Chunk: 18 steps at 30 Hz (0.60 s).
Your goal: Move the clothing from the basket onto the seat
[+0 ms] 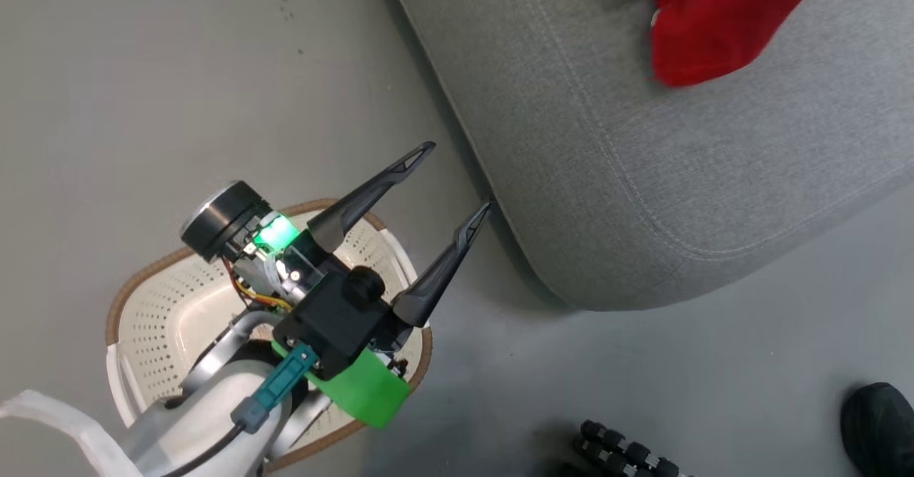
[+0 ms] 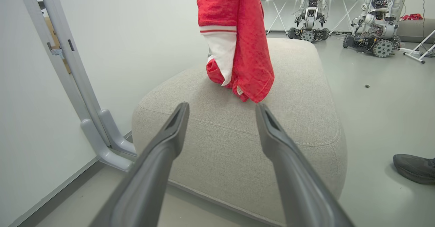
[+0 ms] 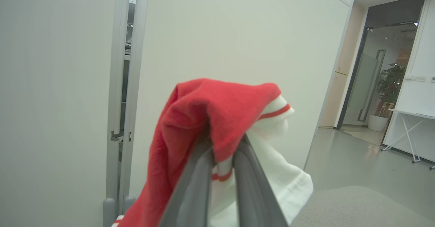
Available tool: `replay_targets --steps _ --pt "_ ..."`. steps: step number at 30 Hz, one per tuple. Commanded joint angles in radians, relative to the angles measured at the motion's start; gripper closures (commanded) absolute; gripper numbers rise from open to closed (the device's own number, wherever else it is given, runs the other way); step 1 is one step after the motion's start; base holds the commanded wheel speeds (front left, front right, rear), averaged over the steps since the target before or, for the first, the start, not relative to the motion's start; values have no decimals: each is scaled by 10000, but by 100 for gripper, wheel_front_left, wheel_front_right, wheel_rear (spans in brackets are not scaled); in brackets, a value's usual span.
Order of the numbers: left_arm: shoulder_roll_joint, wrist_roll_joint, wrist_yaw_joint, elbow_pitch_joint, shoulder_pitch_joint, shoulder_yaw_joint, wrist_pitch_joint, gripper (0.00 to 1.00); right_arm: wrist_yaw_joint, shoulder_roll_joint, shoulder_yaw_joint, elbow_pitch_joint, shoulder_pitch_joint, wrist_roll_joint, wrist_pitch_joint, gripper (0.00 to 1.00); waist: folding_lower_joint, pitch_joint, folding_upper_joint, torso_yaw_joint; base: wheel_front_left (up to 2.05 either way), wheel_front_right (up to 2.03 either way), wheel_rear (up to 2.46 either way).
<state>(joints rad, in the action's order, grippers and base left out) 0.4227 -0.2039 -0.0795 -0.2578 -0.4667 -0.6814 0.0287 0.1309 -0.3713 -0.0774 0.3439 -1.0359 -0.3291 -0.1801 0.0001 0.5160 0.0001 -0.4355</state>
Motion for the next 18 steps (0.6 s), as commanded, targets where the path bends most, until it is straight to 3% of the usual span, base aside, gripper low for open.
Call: replay_targets --steps 1,9,18 --pt "98 80 -51 -71 -293 3 4 0 -3 -147 -160 106 -268 87 87 100 -1 978 -1 719 0 0 0" --pt "119 189 -158 -48 -768 -139 125 0 -5 -562 -1297 2022 -111 456 146 100 -1 1776 -1 1207 0 0 0" --pt "131 107 -81 169 -771 -180 252 0 -6 162 -2855 4186 1309 600 -668 100 -1 1824 -1 1235 0 0 0"
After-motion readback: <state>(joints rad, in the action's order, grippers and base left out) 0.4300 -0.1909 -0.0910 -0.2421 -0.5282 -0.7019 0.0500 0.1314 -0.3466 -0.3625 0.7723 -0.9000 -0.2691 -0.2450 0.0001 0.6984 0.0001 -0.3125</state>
